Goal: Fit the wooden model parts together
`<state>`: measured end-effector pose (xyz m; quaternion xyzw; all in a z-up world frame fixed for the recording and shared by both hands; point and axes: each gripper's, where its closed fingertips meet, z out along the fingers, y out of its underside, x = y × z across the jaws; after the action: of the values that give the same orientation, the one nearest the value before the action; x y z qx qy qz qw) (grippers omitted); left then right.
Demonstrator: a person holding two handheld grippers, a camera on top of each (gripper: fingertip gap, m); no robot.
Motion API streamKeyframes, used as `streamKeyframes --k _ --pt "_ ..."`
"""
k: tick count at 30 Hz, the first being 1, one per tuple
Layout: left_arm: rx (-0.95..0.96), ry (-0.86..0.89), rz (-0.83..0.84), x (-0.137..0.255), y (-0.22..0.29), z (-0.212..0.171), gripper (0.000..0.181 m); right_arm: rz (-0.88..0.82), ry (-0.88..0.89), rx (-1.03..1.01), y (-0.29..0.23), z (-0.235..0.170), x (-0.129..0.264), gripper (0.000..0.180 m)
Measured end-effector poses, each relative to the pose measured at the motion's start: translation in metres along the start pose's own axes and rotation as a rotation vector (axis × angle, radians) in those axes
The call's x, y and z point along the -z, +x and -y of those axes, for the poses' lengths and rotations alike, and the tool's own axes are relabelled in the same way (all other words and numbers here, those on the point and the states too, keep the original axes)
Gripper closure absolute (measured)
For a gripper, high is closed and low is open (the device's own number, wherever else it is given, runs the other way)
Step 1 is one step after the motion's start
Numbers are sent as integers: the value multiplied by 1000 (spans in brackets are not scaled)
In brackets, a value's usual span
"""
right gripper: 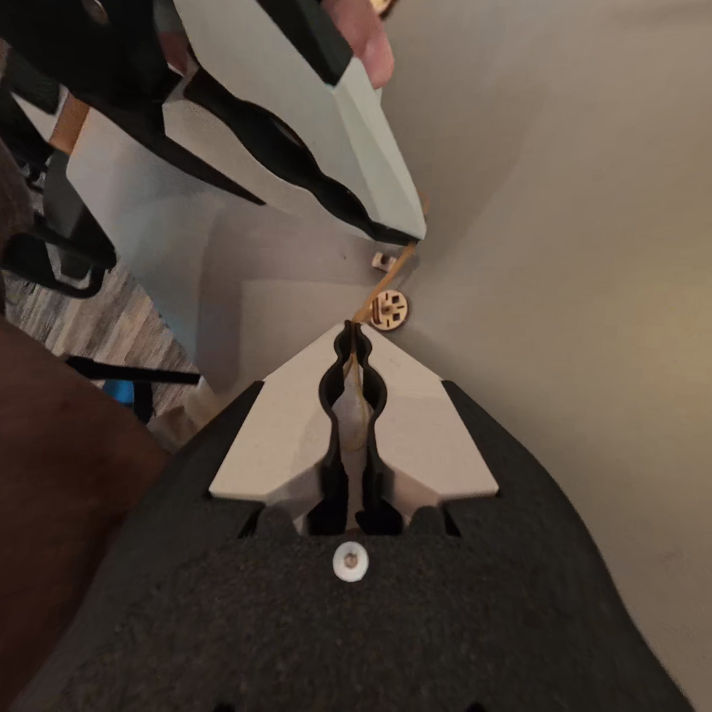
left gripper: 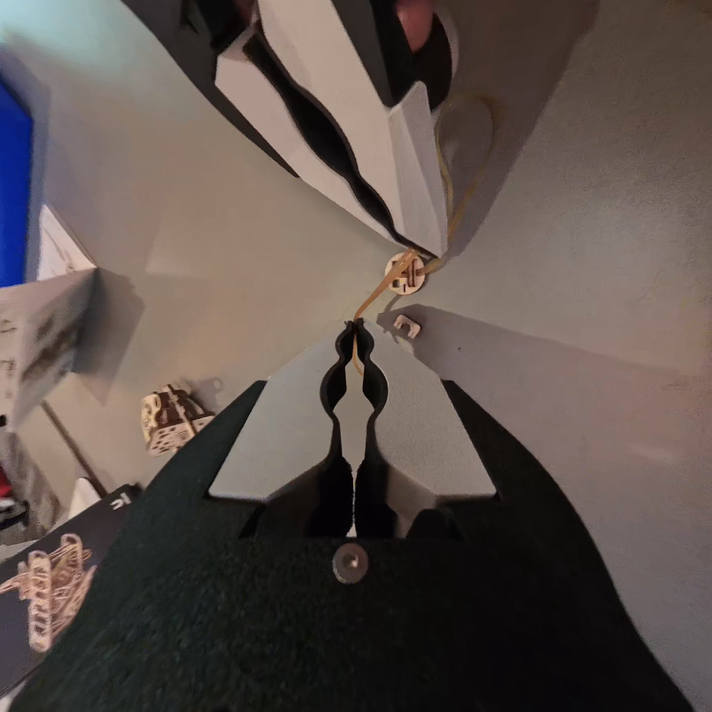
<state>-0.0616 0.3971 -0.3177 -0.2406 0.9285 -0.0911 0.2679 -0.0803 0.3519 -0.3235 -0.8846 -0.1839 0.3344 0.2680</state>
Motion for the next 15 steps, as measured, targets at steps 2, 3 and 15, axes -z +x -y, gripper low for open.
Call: streamKeyframes --k 2,3,15 --pt "-2 22 30 8 -6 4 181 -10 41 10 -5 5 4 179" --pt "0 26 44 13 -8 7 181 16 64 15 -13 9 9 179" --pt "131 -25 57 19 30 19 181 -107 -29 116 4 -21 12 180"
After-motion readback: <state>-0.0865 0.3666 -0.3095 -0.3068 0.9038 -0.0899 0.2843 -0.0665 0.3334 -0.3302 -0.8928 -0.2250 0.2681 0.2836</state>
